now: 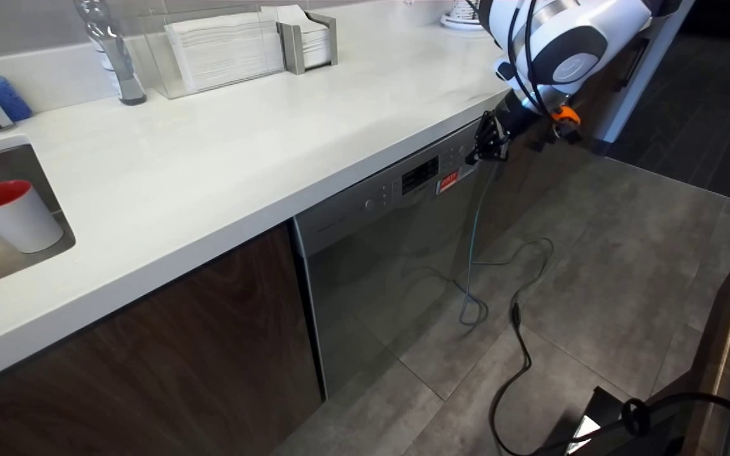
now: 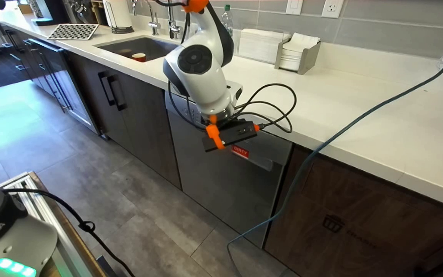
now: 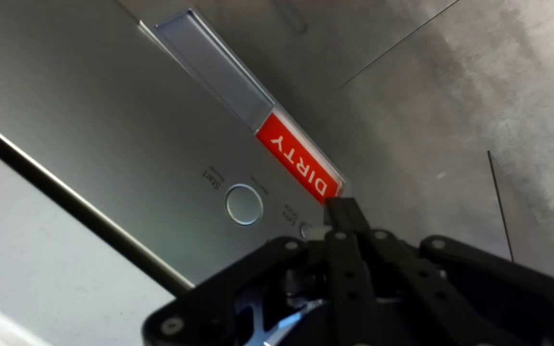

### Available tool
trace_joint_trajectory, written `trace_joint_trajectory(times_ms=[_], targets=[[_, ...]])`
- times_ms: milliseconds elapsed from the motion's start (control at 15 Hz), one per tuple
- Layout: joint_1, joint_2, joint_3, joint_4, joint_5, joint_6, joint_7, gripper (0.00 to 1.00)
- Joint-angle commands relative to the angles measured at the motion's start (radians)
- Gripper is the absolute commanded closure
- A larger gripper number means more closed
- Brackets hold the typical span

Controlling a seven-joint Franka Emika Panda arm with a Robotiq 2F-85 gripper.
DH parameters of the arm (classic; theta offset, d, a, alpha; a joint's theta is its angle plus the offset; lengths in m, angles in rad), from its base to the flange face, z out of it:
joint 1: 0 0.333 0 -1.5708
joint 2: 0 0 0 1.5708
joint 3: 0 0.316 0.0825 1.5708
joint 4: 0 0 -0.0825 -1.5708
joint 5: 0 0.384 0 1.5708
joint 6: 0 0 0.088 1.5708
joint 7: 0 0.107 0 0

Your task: Press a button on the dishwasher.

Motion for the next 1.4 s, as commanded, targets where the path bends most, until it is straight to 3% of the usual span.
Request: trace_joint_trajectory(times_ms=[0,467,1333], targets=[[0.068,0.032,-0.076,0.026,0.103,-0.042,-0.051,1.00],[0.220,0.068,-0.244,0.016,0.210,-0.147,-0.049,1.00],[0.428,0.177,-0.464,-0.026,0.374,-0.318,-0.049,1.00]])
